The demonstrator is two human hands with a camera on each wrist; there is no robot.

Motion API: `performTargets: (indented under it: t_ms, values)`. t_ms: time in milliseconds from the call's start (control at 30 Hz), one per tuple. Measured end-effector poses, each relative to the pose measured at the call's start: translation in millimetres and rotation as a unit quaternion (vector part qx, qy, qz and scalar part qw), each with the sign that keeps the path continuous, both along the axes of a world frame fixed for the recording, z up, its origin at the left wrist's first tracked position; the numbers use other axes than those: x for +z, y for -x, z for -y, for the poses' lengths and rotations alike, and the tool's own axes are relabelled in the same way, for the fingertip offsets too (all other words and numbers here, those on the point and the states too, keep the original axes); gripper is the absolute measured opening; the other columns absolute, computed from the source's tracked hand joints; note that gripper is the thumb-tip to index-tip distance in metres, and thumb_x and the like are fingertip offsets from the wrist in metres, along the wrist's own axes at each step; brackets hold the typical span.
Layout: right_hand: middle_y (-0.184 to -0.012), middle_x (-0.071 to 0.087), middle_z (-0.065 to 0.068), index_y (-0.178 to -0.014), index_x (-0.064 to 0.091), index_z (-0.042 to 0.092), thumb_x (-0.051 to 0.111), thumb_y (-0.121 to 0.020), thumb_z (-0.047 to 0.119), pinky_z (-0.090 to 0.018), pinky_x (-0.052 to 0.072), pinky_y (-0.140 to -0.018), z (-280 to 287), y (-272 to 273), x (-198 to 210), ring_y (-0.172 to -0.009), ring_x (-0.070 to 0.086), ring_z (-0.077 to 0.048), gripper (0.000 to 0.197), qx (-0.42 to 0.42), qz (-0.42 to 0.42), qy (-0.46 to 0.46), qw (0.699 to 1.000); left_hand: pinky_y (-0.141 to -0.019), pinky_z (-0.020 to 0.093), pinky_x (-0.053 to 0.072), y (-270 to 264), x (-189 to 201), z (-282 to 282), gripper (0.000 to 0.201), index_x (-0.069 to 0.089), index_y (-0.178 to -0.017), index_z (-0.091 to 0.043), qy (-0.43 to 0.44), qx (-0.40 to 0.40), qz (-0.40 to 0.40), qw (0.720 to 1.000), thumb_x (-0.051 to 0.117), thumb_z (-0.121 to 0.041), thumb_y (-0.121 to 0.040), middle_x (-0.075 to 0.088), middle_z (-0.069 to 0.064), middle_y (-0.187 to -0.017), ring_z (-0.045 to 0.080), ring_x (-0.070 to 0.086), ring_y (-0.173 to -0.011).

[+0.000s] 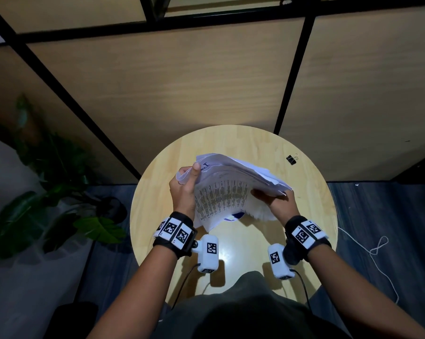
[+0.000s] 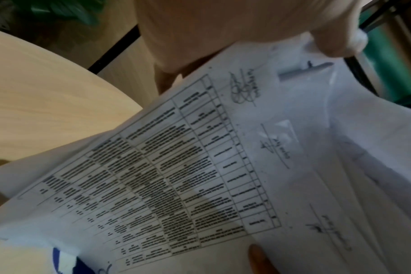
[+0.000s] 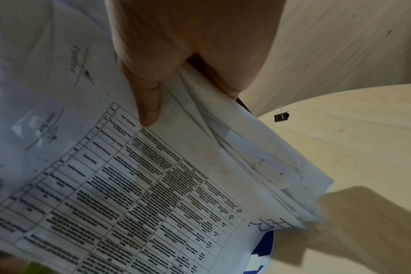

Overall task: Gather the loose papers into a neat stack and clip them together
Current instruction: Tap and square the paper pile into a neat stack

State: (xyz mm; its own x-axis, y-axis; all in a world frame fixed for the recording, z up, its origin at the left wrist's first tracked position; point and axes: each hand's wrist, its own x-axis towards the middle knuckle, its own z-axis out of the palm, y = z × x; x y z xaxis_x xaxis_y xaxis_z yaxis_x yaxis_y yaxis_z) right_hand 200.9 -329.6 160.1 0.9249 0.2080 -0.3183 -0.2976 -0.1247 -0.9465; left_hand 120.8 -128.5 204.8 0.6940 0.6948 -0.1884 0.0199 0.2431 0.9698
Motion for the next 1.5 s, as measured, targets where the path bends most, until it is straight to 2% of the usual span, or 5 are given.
performTargets:
  t_ms: [333, 633, 767, 1033, 1500]
  values:
    - [-0.085, 0.071, -0.01, -0.092, 0.071, -0.001, 0.081, -0.074, 0.015, -0.004, 0.046, -0.054, 6, -12, -18, -0.076, 0.065, -0.019, 0.026, 0.01, 0.028, 0.046, 0.998, -0.067, 0.034, 0.036, -9, -10, -10, 0.006, 0.05, -0.068, -0.01, -0.034, -0.011, 0.009, 0.999, 0.052, -0.015, -0.067, 0.046, 0.008, -0.073, 0.021, 0.043, -0.07]
    - [-0.087, 0.073, 0.007, -0.074, 0.073, 0.033, 0.079, -0.077, 0.012, -0.031, 0.053, -0.083, 17, -26, -9, -0.083, 0.069, -0.005, 0.022, 0.059, 0.037, 0.03, 0.997, -0.091, 0.036, 0.053, -1, -35, -26, 0.117, 0.039, -0.138, -0.009, 0.045, -0.17, 0.051, 0.983, 0.07, -0.079, -0.049, 0.061, 0.011, -0.125, 0.024, 0.064, -0.109]
    - [-0.101, 0.074, -0.009, -0.102, 0.071, 0.01, 0.079, -0.074, 0.006, -0.036, 0.055, -0.089, 20, -34, -12, -0.093, 0.07, -0.017, 0.029, 0.036, 0.01, 0.009, 0.999, -0.112, 0.045, 0.034, 13, -56, -46, 0.128, 0.029, -0.144, -0.001, 0.046, -0.288, -0.004, 0.957, 0.076, -0.073, -0.049, 0.048, 0.012, -0.144, 0.026, 0.048, -0.131]
    - [-0.102, 0.073, -0.006, -0.109, 0.067, 0.008, 0.079, -0.074, 0.005, -0.019, 0.056, -0.075, 16, -41, -12, -0.092, 0.069, -0.014, 0.037, 0.028, -0.014, -0.008, 0.999, -0.111, 0.045, 0.038, 15, -76, -45, 0.088, 0.054, -0.126, -0.024, -0.169, -0.296, -0.218, 0.914, 0.094, -0.014, -0.048, 0.058, -0.007, -0.13, 0.014, 0.051, -0.122]
    - [-0.109, 0.073, -0.002, -0.115, 0.067, 0.015, 0.084, -0.067, 0.008, -0.04, 0.053, -0.095, 10, -32, 7, -0.102, 0.068, -0.018, 0.051, 0.033, 0.003, -0.02, 0.999, -0.084, 0.027, 0.058, -30, -29, -19, 0.043, 0.065, -0.108, -0.004, -0.067, -0.139, -0.059, 0.986, 0.081, 0.001, -0.068, 0.073, 0.005, -0.102, 0.014, 0.071, -0.092]
